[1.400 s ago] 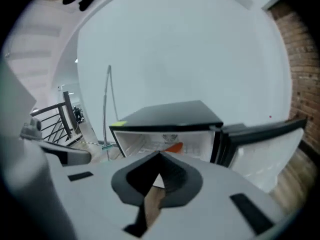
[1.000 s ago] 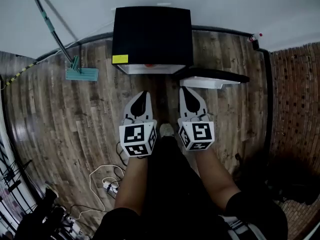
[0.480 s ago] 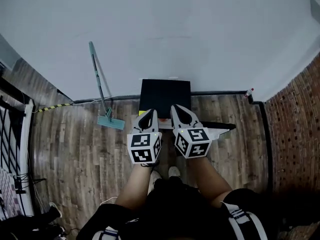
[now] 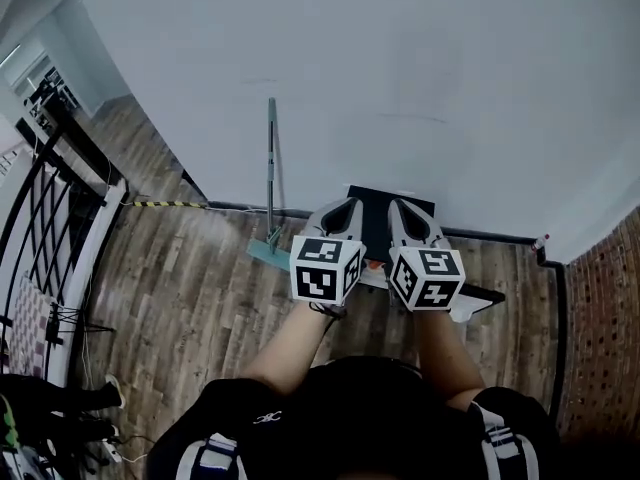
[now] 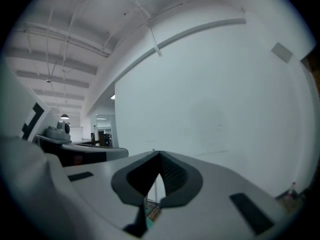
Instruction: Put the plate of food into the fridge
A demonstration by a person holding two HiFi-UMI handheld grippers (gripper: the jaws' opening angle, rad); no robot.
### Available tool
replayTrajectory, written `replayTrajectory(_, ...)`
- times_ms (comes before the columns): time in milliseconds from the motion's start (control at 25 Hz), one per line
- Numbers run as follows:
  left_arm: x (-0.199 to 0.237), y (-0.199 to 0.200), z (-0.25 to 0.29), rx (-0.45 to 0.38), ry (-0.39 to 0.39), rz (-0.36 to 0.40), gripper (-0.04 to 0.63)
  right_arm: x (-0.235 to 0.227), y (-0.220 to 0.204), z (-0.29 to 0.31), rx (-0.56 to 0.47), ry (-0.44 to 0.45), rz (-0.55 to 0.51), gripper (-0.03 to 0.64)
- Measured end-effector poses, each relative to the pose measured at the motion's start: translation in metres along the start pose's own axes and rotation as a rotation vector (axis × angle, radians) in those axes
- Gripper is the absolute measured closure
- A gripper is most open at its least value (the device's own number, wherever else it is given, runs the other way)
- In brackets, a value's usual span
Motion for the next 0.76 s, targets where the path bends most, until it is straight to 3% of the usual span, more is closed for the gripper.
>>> replayTrajectory(760, 0.006, 0.003, 0.008, -0.019, -0.059, 0.032, 0.597, -0.001, 0.001, 0.008, -0.031, -0.035, -0.014, 0.603)
Point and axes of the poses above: the fingertips, and each gripper's own axes: z forward along the fingers, x to its left, y out of its top, the point moved 9 cm from there along -z, backward along the fingers, and after that the axes turned 15 degrees about y, right-handed, at the moved point
